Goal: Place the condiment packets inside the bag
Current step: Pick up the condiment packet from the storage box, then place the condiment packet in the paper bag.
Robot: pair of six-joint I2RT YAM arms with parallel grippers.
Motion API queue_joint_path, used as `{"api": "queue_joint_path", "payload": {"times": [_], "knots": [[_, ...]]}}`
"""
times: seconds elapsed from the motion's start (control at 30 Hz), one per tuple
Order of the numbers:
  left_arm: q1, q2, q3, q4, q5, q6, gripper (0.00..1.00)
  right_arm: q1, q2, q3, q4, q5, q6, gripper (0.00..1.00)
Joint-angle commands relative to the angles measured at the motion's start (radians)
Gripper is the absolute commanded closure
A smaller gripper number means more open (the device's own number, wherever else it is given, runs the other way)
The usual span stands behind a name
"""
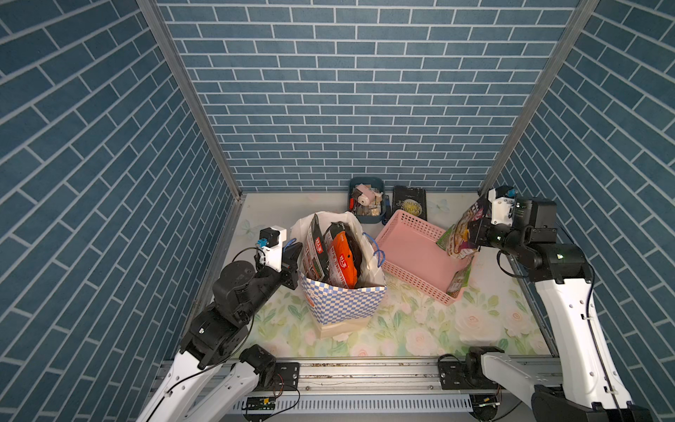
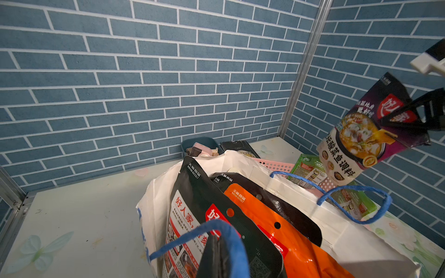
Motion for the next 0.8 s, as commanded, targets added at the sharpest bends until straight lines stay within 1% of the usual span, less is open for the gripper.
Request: {"api": "queue_joint_path", "payload": {"times": [0.0,0.07,0.13,0.27,0.33,0.4,0.47,0.57,0.63,0.7,0.77], "knots": [[0.006,-0.008,0.014,0.066,-0.017,0.007,1.00,0.039,0.000,0.143,0.138,-0.287,-0.197,1.00],[0.005,-0.004,0.016,0.065,-0.020,0.004,1.00,0.095,0.017,0.201,0.182,-0.379,-0.259,1.00],[0.006,-0.001,0.017,0.064,-0.022,0.002,1.00,0.165,0.030,0.247,0.214,-0.439,-0.321,1.00],[0.006,0.000,0.016,0.062,-0.032,-0.007,1.00,0.265,0.080,0.330,0.222,-0.569,-0.405,1.00],[0.006,0.000,0.016,0.060,-0.038,-0.010,1.00,0.310,0.109,0.362,0.213,-0.617,-0.431,1.00],[0.006,0.000,0.015,0.059,-0.043,-0.013,1.00,0.364,0.139,0.391,0.185,-0.635,-0.465,1.00],[0.006,0.001,0.014,0.059,-0.043,-0.014,1.00,0.423,0.174,0.434,0.126,-0.630,-0.518,1.00],[0.006,0.004,0.017,0.056,-0.043,-0.013,1.00,0.527,0.228,0.493,0.028,-0.583,-0.603,1.00],[0.006,0.007,0.018,0.056,-0.042,-0.012,1.00,0.614,0.269,0.531,-0.051,-0.501,-0.667,1.00],[0.005,0.010,0.019,0.058,-0.040,-0.011,1.00,0.714,0.325,0.582,-0.138,-0.386,-0.724,1.00],[0.006,0.010,0.019,0.058,-0.039,-0.009,1.00,0.774,0.343,0.587,-0.174,-0.361,-0.786,1.00]]}}
